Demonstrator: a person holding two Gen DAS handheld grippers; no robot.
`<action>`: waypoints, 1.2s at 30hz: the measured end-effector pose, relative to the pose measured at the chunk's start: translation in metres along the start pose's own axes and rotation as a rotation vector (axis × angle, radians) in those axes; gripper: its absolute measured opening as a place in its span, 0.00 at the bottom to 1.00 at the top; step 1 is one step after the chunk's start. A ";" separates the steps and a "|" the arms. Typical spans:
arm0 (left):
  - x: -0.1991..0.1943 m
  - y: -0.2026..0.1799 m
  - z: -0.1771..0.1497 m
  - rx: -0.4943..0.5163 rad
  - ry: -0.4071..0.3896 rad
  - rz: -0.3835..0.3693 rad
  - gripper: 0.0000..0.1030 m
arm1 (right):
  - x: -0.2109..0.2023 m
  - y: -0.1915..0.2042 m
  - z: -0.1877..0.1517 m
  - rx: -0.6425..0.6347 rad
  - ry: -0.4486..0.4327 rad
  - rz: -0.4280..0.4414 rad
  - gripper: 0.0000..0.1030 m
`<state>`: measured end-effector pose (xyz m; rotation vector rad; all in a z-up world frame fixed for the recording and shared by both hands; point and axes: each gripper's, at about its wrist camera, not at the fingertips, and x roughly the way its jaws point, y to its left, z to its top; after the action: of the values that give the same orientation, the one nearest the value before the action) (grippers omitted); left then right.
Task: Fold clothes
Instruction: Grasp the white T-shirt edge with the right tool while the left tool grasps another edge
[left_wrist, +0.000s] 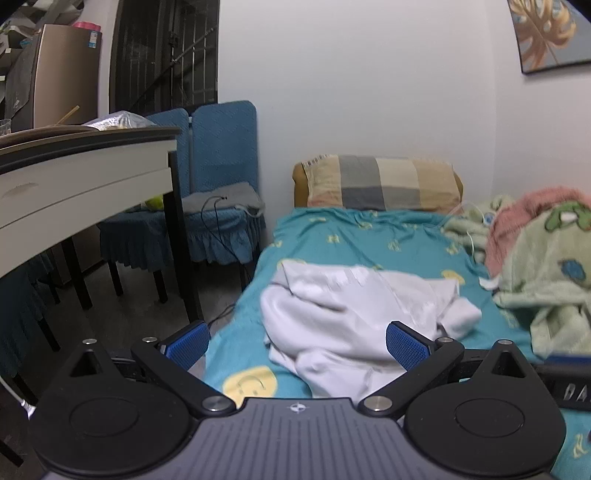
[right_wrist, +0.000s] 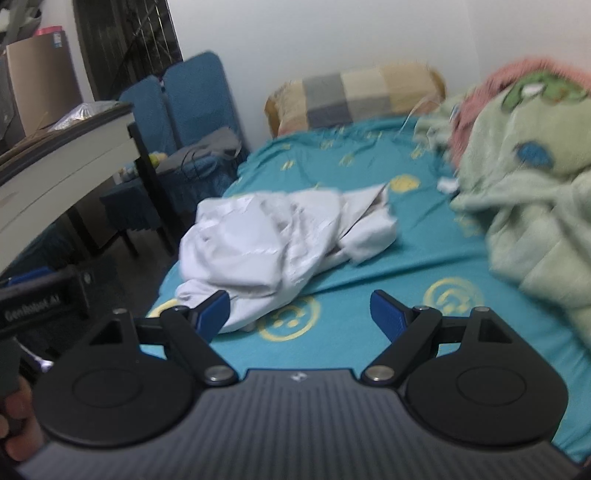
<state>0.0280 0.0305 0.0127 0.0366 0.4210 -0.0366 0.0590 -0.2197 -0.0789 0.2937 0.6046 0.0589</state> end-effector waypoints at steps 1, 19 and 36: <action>0.002 0.008 0.003 -0.021 -0.003 0.000 1.00 | 0.006 0.006 0.002 0.015 0.023 0.015 0.82; 0.048 0.093 -0.001 -0.256 0.074 0.055 1.00 | 0.160 0.055 -0.008 -0.105 0.271 0.049 0.08; 0.062 0.007 -0.018 -0.033 0.116 -0.096 0.99 | 0.045 -0.124 0.085 0.262 0.014 -0.123 0.05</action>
<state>0.0770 0.0368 -0.0292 -0.0138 0.5391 -0.1227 0.1403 -0.3537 -0.0731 0.5091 0.6436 -0.1379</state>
